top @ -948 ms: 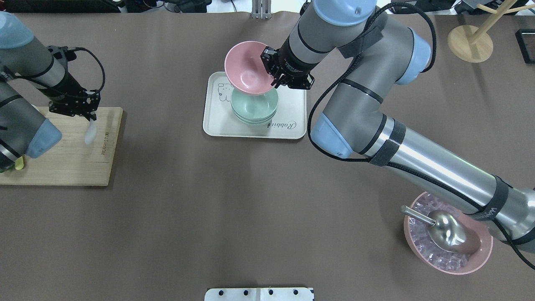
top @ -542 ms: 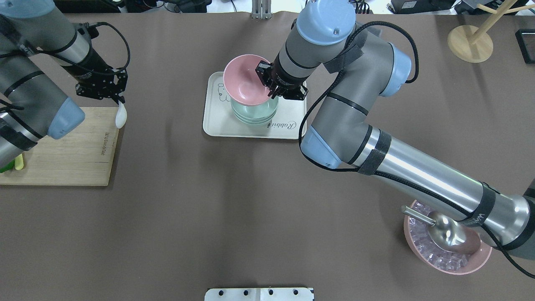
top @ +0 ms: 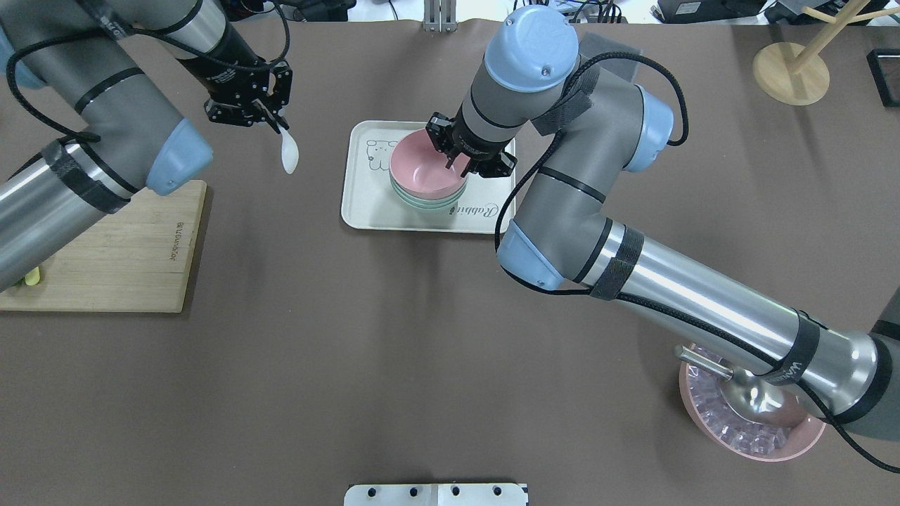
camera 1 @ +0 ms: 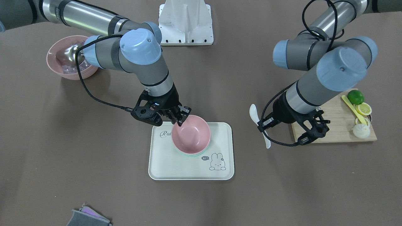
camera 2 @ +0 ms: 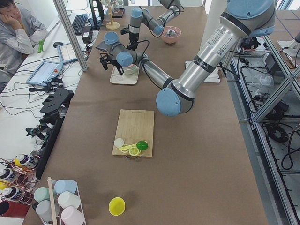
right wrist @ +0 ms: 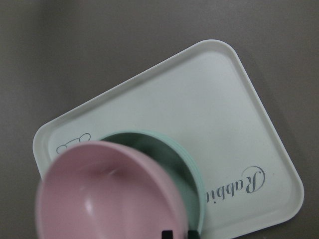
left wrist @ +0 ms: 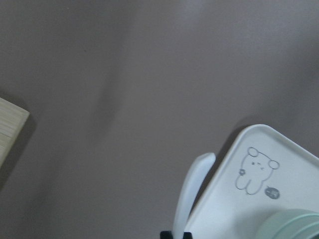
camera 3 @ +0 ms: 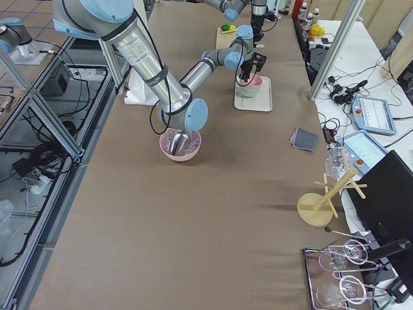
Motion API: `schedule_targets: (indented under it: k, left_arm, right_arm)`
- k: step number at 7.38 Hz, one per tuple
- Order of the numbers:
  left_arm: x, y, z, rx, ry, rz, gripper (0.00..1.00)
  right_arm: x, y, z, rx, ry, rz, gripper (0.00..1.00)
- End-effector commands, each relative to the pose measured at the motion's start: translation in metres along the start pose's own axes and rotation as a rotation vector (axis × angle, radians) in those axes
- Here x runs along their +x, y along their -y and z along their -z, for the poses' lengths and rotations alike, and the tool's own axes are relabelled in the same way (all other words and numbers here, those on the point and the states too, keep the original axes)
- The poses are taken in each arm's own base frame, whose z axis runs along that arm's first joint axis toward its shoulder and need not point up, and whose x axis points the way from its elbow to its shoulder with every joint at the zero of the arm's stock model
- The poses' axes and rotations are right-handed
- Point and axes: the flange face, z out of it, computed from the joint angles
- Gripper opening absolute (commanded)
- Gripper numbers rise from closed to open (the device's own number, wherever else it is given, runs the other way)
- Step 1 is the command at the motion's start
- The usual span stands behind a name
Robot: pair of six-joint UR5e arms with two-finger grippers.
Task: Stack pink bowl on green and place spoon
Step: 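Release pink bowl with right gripper while left carries white spoon toward it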
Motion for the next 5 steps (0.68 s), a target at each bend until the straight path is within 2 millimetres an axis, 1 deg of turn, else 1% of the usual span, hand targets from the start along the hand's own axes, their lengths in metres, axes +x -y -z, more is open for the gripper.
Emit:
schedule_targets:
  k: [1,2,3,4,5]
  left_arm:
    - [0.047,-0.017,-0.007,-0.011,-0.063,0.019,0.0]
    - [0.077,-0.027,-0.021,-0.006,-0.1,0.025,0.0]
    - [0.102,-0.05,-0.04,0.075,-0.14,0.026,0.0]
    - [0.119,-0.063,-0.054,0.118,-0.163,0.004,0.0]
    - [0.129,-0.078,-0.073,0.117,-0.176,-0.023,0.0]
  right_arm:
    - [-0.002,0.005,0.009,0.008,0.035,0.005,1.0]
    - [0.005,0.024,0.028,-0.003,0.049,-0.01,1.0]
    - [0.045,0.058,0.058,-0.034,0.063,-0.014,1.0]
    - [0.104,0.092,0.089,-0.063,0.068,0.05,1.0]
    - [0.15,0.121,0.111,-0.066,0.066,0.102,1.0]
